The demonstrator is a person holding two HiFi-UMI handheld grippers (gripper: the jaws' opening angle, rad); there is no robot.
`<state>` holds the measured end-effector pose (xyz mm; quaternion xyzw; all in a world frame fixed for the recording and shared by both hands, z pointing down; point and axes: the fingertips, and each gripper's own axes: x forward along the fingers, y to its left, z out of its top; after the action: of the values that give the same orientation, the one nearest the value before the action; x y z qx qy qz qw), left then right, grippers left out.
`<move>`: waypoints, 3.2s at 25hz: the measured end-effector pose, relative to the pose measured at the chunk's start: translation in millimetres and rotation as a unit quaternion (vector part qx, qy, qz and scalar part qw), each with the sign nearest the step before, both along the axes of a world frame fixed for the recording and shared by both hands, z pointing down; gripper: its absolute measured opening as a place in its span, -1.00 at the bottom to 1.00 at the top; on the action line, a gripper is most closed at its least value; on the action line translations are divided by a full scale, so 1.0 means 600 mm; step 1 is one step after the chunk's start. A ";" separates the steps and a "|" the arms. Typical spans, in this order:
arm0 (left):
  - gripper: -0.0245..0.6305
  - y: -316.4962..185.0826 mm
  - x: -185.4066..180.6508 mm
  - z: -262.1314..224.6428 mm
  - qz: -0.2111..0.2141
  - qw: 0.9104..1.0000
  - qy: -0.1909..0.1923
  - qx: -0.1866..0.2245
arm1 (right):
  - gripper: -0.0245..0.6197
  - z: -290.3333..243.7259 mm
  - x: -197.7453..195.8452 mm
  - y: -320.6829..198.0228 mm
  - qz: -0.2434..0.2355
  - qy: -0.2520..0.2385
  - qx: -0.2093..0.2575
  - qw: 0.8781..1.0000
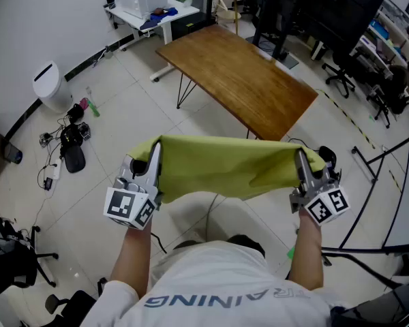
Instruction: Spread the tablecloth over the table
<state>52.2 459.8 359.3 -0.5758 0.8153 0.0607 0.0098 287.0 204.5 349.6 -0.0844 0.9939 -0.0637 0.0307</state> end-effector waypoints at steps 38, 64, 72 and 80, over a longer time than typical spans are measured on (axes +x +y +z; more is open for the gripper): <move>-0.88 -0.552 -0.393 -0.068 0.168 0.984 -0.044 0.027 | -0.89 -0.033 -0.266 -0.379 0.148 -0.042 0.014 0.988; -0.88 -1.064 -0.439 -0.061 0.417 0.908 -0.024 0.027 | -0.89 -0.063 -0.256 -0.663 0.382 -0.082 -0.001 0.921; -0.88 -1.130 -0.434 -0.031 0.396 0.918 -0.028 -0.013 | -0.89 -0.026 -0.251 -0.744 0.361 -0.073 -0.028 0.929; -0.88 -1.253 -0.431 0.019 0.389 0.920 -0.029 -0.029 | -0.89 0.024 -0.247 -0.877 0.360 -0.055 -0.065 0.929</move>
<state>-206.7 -292.0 370.6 -0.8491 0.5279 0.0190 -0.0077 138.8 -321.7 364.2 -0.4351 0.8870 -0.1178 0.1002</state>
